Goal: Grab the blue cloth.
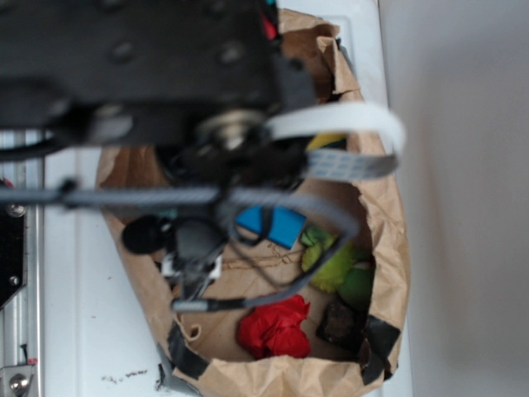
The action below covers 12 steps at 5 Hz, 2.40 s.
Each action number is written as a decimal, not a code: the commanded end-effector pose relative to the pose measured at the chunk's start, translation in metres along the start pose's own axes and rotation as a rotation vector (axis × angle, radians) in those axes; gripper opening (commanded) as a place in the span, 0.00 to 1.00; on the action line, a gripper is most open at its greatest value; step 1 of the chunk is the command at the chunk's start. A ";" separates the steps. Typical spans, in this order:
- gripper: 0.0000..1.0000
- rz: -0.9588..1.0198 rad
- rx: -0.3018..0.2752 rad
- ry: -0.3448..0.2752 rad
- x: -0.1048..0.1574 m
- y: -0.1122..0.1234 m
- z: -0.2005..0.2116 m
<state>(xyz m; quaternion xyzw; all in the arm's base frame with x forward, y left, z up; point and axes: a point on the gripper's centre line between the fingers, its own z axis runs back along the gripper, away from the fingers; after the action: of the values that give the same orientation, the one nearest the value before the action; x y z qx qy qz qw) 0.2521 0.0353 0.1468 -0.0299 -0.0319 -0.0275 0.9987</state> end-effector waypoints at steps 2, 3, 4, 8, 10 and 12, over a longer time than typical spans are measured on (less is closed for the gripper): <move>1.00 0.006 0.037 -0.082 0.013 0.013 0.008; 1.00 0.006 0.037 -0.082 0.013 0.013 0.008; 1.00 0.006 0.037 -0.082 0.013 0.013 0.008; 1.00 -0.049 0.169 0.007 0.010 0.037 -0.065; 1.00 -0.056 0.208 0.061 0.007 0.045 -0.079; 1.00 -0.060 0.215 0.082 0.001 0.039 -0.090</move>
<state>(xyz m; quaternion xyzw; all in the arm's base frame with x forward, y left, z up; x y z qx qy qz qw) 0.2552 0.0672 0.0480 0.0729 0.0193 -0.0569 0.9955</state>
